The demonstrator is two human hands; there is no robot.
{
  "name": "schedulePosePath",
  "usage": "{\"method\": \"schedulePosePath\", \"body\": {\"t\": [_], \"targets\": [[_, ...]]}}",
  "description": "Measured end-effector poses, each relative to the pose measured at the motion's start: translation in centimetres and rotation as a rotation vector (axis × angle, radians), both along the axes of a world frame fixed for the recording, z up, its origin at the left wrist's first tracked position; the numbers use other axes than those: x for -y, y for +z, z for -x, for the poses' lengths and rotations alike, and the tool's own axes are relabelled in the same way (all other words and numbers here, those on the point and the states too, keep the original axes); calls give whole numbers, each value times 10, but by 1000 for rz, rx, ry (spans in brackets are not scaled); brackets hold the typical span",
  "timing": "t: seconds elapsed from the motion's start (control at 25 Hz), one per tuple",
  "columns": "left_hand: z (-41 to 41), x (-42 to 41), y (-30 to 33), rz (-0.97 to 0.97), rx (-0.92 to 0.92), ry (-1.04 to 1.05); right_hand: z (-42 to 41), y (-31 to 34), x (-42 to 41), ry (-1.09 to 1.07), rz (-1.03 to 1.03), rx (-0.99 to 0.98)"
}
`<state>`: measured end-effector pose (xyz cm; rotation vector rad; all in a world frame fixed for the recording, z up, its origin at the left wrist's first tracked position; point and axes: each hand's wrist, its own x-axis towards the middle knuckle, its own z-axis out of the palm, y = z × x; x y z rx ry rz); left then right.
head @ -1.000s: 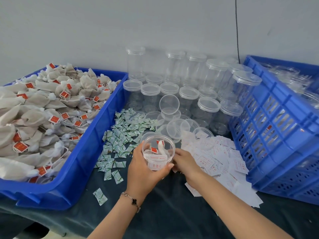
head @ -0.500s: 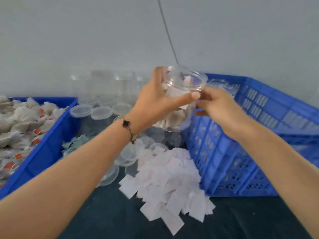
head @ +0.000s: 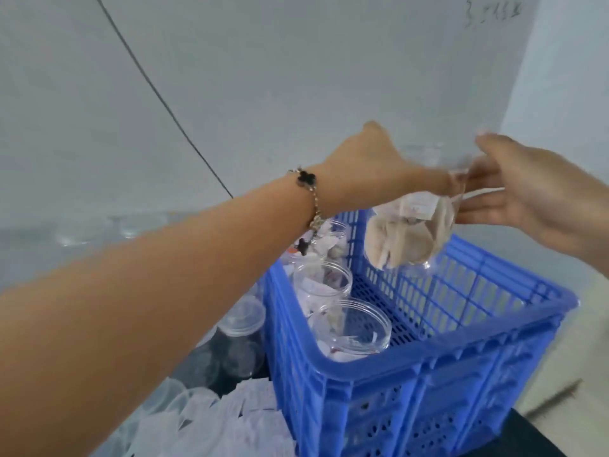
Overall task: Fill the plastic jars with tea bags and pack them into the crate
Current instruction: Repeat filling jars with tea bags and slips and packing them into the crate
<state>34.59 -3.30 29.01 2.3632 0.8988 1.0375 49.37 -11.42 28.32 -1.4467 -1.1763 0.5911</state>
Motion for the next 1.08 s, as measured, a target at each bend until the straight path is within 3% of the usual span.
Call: {"method": "schedulePosePath", "body": {"t": [0.16, 0.32, 0.4, 0.52, 0.72, 0.88, 1.08], "targets": [[-40, -26, -29, -30, -310, -27, -29, -24, -35, -62, 243, 145], [-59, -51, -50, -218, -746, 89, -44, -51, -92, -72, 499, 373], [-70, -66, -61, -281, -904, 32, -48, -65, -123, -23, 643, 464], [-86, -88, -80, -138, -1158, -86, -44, -88, -166, 101, 832, 516], [-91, -117, -106, 10, -1512, -94, -31, -130, -211, 308, 987, 590], [-88, -111, -102, 34, -1513, -57, -15, -151, -206, 570, 995, 682], [-91, -108, -101, -41, -1416, 41, -16, -167, -205, 656, 956, 658]]}}
